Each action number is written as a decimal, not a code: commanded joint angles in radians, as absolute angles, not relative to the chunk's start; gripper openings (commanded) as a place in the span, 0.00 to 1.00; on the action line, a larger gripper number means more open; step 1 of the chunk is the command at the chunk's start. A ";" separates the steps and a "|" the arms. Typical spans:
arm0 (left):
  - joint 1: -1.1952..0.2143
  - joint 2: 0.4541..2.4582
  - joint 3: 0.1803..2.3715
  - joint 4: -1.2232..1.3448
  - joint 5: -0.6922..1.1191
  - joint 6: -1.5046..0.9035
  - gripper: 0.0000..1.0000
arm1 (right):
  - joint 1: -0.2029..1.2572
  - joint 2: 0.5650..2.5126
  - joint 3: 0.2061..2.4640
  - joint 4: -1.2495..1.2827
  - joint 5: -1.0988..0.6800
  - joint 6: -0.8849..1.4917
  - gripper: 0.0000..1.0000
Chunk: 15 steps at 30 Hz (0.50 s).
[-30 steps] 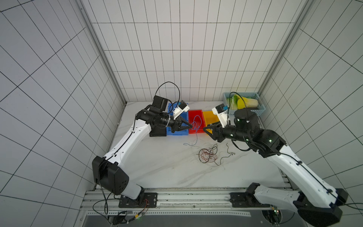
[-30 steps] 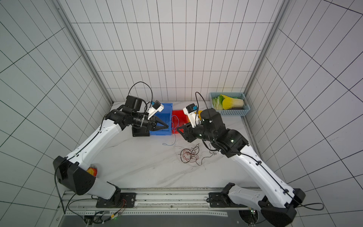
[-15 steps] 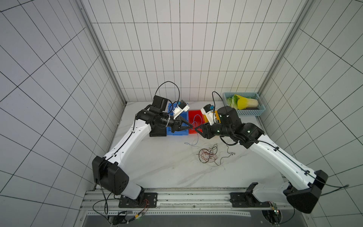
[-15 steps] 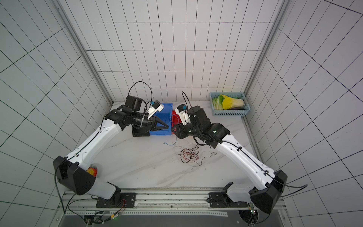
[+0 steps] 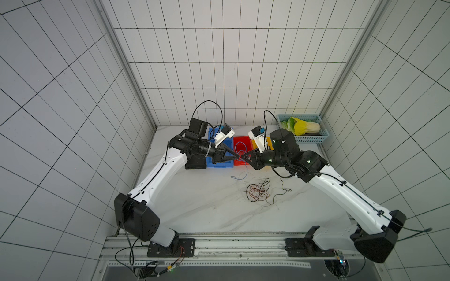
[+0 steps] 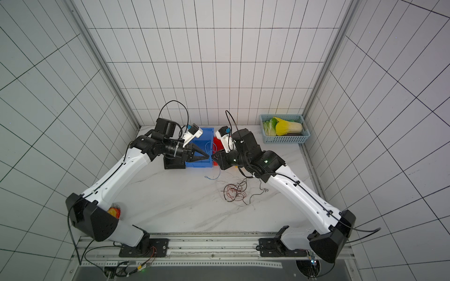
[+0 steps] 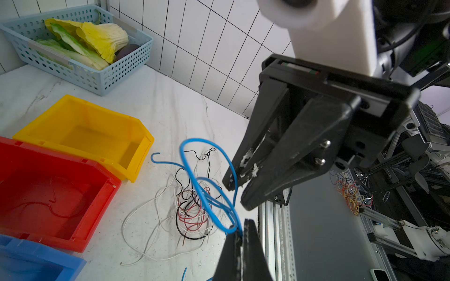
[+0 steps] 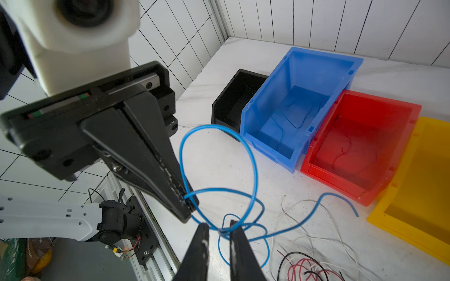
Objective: Untangle and sort cables by color
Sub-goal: Untie the cable.
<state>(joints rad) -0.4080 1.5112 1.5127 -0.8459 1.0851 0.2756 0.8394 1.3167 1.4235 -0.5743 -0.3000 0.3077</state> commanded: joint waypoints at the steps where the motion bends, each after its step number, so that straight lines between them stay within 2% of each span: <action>1: -0.409 1.492 1.530 -0.818 1.068 0.265 0.00 | 0.847 1.313 1.464 -0.604 -0.278 0.296 0.22; 6: -0.401 1.491 1.514 -0.792 1.047 0.240 0.00 | 0.838 1.220 1.440 -0.708 -0.135 0.270 0.36; 8: -0.401 1.494 1.508 -0.778 1.053 0.226 0.00 | 0.835 1.180 1.431 -0.724 -0.132 0.263 0.38; 13: -0.402 1.503 1.506 -0.770 1.058 0.216 0.00 | 0.852 1.182 1.438 -0.699 -0.308 0.227 0.23; 15: -0.404 1.503 1.506 -0.769 1.062 0.216 0.00 | 0.860 1.212 1.451 -0.688 -0.319 0.230 0.23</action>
